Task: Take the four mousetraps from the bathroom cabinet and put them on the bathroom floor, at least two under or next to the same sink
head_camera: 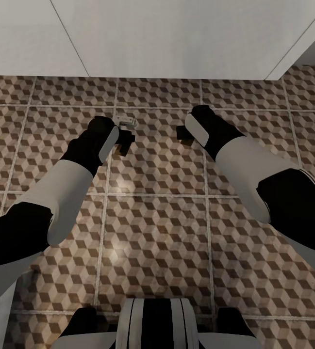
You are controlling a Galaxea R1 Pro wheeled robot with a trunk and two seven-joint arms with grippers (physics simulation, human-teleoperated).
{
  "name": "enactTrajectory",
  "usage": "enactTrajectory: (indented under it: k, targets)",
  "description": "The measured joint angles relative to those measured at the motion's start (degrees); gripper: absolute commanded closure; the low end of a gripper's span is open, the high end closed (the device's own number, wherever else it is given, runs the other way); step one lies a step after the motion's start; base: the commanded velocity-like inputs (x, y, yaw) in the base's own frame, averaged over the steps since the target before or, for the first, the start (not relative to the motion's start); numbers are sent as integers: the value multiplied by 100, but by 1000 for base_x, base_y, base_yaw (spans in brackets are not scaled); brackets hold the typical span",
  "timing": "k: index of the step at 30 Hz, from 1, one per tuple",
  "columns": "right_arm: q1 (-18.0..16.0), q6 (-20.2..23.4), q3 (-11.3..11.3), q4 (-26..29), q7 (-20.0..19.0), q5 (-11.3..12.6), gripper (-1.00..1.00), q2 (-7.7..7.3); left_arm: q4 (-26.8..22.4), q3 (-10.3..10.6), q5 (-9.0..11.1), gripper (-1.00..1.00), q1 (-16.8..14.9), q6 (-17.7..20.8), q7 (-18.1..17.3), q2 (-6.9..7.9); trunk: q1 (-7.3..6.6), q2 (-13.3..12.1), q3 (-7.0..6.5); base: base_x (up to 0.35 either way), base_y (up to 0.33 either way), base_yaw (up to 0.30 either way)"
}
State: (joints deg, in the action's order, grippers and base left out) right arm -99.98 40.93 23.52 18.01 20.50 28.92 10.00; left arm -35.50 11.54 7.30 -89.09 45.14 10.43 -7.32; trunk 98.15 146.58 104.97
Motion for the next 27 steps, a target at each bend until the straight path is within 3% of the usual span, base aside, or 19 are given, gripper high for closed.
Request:
enactTrajectory:
  k: [27]
  targets:
    - [0,0,0,-28,0,0,100,0,3,0,0,100,0,0,0,7,-1,0,0,51,0,0]
